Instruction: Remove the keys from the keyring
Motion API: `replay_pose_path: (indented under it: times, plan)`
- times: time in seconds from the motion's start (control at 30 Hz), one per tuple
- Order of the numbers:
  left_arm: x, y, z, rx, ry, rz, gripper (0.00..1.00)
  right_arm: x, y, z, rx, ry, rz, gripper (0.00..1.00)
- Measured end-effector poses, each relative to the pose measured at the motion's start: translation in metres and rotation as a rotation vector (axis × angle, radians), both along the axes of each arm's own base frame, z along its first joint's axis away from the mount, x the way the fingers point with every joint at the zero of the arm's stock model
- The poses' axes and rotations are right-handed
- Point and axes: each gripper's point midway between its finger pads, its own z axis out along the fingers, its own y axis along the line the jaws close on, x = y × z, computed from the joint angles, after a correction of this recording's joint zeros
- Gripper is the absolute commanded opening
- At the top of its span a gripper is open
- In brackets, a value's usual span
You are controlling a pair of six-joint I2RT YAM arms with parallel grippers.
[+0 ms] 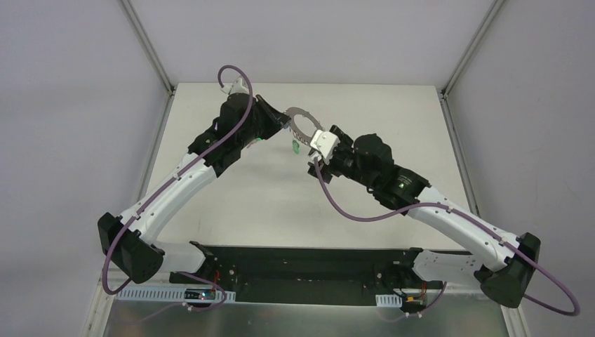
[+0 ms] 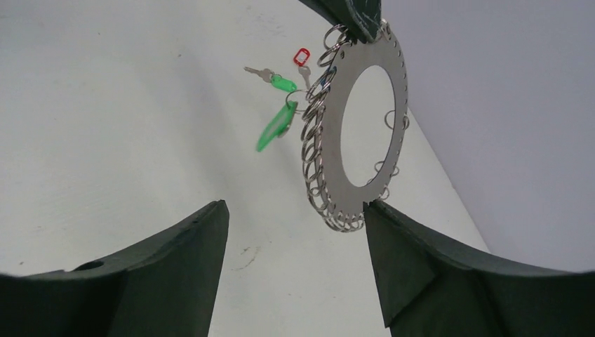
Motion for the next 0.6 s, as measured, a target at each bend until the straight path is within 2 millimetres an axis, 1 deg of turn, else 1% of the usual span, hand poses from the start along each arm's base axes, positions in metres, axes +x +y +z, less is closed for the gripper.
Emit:
replay_pose_path:
  times: [0.03, 0.13, 0.17, 0.43, 0.5, 0.6]
  plan:
    - [-0.001, -0.001, -0.003, -0.001, 0.003, -0.008, 0.00, 0.003, 0.000, -0.001, -0.018, -0.019, -0.003, 0.70]
    - [-0.002, -0.003, -0.007, -0.004, 0.005, -0.020, 0.00, 0.013, 0.003, -0.006, -0.061, -0.061, -0.012, 0.68]
    - [-0.003, -0.003, -0.008, -0.006, 0.005, -0.023, 0.00, 0.014, 0.004, -0.008, -0.070, -0.067, -0.013, 0.66]
    - [-0.004, -0.007, 0.001, -0.032, -0.027, -0.046, 0.00, 0.033, 0.015, -0.021, -0.122, -0.103, -0.032, 0.47]
    - [-0.004, -0.008, 0.002, -0.035, -0.027, -0.051, 0.00, 0.038, 0.018, -0.023, -0.131, -0.105, -0.042, 0.39]
    - [-0.005, -0.010, 0.002, -0.036, -0.026, -0.060, 0.00, 0.048, 0.021, -0.024, -0.144, -0.128, -0.067, 0.19]
